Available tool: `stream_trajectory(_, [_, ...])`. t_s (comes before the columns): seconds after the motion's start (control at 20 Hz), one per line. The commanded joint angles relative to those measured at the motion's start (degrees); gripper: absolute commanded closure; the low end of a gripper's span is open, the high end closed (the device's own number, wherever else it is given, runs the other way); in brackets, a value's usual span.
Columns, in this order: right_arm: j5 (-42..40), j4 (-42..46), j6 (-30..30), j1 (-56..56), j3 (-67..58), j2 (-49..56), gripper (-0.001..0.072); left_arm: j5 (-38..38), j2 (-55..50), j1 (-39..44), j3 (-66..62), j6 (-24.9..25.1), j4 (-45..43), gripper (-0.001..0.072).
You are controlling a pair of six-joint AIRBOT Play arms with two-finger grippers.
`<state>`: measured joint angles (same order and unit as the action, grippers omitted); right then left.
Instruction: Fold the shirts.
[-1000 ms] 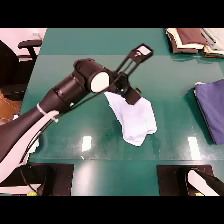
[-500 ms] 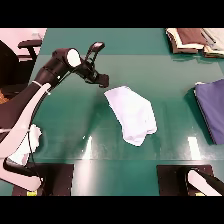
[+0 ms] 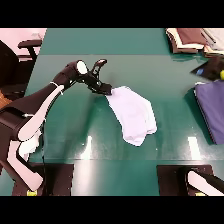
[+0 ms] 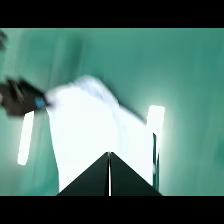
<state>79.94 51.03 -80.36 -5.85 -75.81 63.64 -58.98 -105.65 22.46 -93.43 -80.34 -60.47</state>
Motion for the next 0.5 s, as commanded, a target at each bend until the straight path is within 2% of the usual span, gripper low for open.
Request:
stream_trajectory(0.0, [-0.52,1.57,-0.07,0.52,12.15,0.07,0.0696,1.75,-0.52,-0.02,-0.50,1.31,2.49,0.0569])
stream_trajectory(0.05, [-1.49,1.55,-0.07,0.52,15.89,0.07,0.0696,1.44,-0.52,0.00,-1.09,1.42,2.38,0.0670])
stream_trajectory(0.1, [-2.25,1.46,-0.07,0.63,19.34,0.07,0.0695,1.01,-0.52,0.00,-1.90,1.49,2.36,0.0678])
stream_trajectory(0.15, [-2.43,1.55,-0.07,1.18,23.15,0.09,0.0656,0.52,-0.50,0.00,-2.86,1.55,2.36,0.0678])
stream_trajectory(0.2, [-2.56,1.51,-0.07,1.81,26.69,0.09,0.0419,0.20,-0.50,0.00,-3.74,1.84,2.34,0.0677])
stream_trajectory(0.25, [-3.04,1.46,-0.07,3.06,30.38,0.31,0.0237,-0.13,-0.50,0.00,-4.61,1.95,2.36,0.0678])
stream_trajectory(0.45, [-8.92,-0.70,-0.63,10.86,39.95,4.79,0.0239,-0.92,-0.46,0.00,-5.88,1.97,2.36,0.0677])
